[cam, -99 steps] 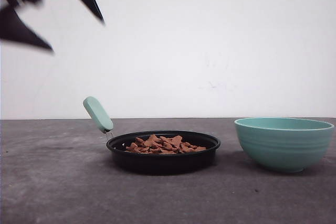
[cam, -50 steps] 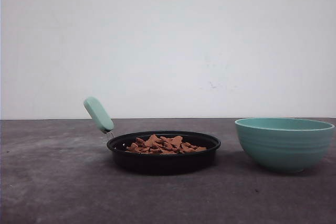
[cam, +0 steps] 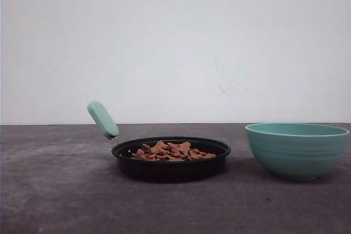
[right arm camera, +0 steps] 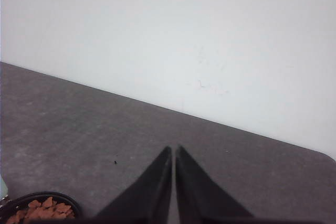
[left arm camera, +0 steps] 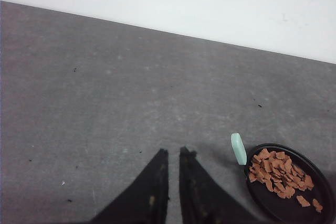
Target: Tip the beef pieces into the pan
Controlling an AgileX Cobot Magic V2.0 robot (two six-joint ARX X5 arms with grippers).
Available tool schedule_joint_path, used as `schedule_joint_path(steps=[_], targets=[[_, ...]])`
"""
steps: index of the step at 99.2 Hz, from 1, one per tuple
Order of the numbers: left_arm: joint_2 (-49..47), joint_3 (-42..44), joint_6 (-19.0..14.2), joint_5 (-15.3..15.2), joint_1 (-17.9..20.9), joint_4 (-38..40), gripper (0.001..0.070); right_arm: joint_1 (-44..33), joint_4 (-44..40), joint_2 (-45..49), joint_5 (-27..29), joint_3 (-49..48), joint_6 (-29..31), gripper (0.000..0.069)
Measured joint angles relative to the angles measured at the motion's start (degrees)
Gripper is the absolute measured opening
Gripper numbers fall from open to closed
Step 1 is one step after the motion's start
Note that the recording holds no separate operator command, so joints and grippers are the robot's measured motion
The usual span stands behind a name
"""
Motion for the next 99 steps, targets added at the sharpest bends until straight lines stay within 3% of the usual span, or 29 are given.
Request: schedule_joint_path(steps=[37,55,74,99], targets=[[0.0,0.0,0.0,0.0,0.0,0.0,0.0013,-0.3,-0.5,-0.8,0.0,0.0,0.0,0.0011],[0.0,0.0,0.0,0.0,0.0,0.0,0.0013,-4.2,-7.2,-7.8,2.0,-1.8,0.0,0.0011],[0.0,0.0,0.0,0.0,0.0,0.0,0.0013,-6.6,-3.4,-15.7,4.3,-19.1,1.9,0.0011],[0.0,0.0,0.0,0.0,0.0,0.0,0.0013,-9.7,9.4,-29.9,-7.3,-44.8,9.3,0.0011]])
